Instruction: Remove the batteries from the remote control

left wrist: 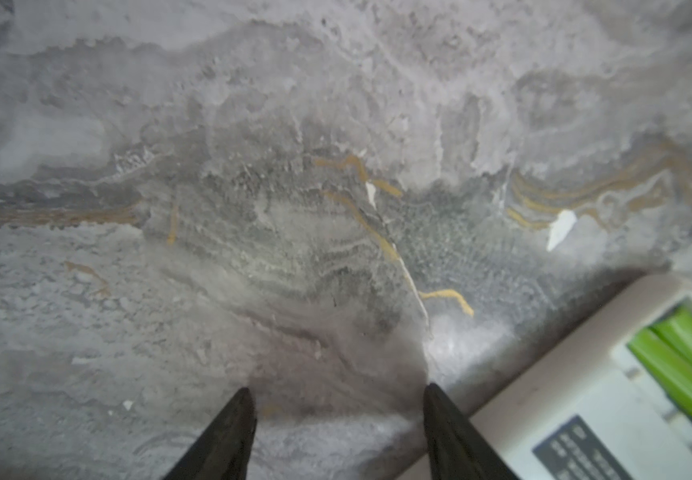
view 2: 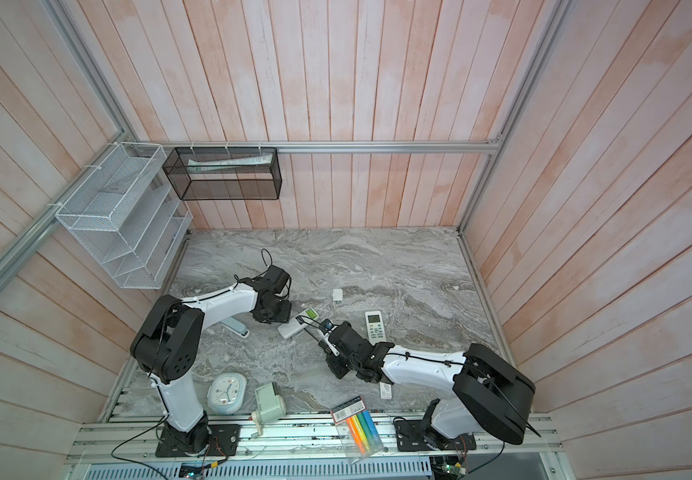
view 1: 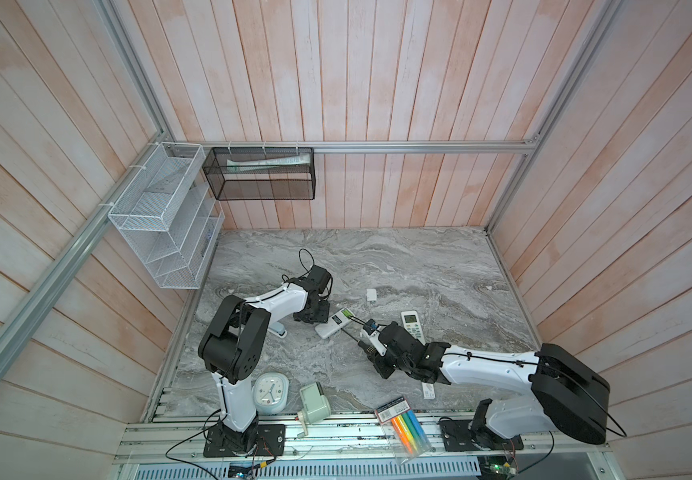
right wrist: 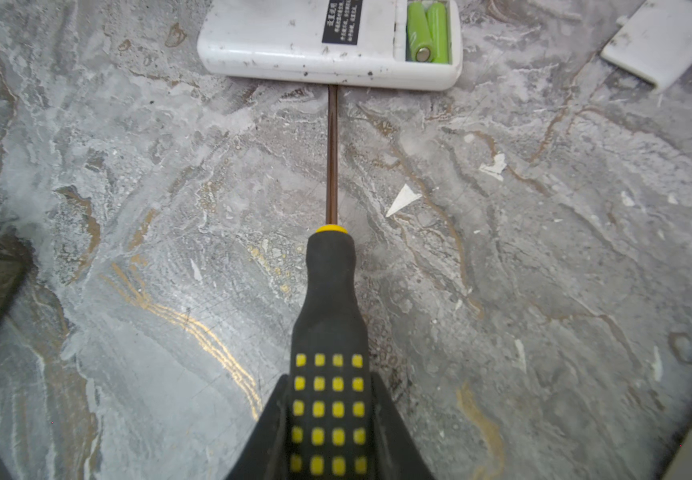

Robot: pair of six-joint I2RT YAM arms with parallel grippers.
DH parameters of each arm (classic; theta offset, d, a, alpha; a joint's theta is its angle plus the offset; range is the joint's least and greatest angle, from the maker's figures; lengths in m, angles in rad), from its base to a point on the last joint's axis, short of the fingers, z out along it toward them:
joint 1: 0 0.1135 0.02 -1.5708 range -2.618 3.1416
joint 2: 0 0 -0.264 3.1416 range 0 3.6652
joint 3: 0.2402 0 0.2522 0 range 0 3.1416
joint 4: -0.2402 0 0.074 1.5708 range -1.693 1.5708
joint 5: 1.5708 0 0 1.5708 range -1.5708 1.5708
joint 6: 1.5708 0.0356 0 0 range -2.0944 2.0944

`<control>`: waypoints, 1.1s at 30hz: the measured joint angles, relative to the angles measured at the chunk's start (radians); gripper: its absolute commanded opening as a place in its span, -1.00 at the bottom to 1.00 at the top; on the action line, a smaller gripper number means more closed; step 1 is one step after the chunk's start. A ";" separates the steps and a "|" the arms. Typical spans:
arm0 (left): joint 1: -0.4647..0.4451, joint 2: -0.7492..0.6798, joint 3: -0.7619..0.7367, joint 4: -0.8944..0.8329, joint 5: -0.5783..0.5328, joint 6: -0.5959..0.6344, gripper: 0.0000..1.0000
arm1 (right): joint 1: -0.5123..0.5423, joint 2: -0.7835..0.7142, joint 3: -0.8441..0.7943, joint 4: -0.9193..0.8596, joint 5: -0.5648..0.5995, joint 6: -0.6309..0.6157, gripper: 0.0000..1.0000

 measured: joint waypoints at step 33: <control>-0.005 -0.090 -0.010 0.002 0.026 0.057 0.77 | -0.001 -0.126 -0.100 -0.016 -0.167 0.108 -1.00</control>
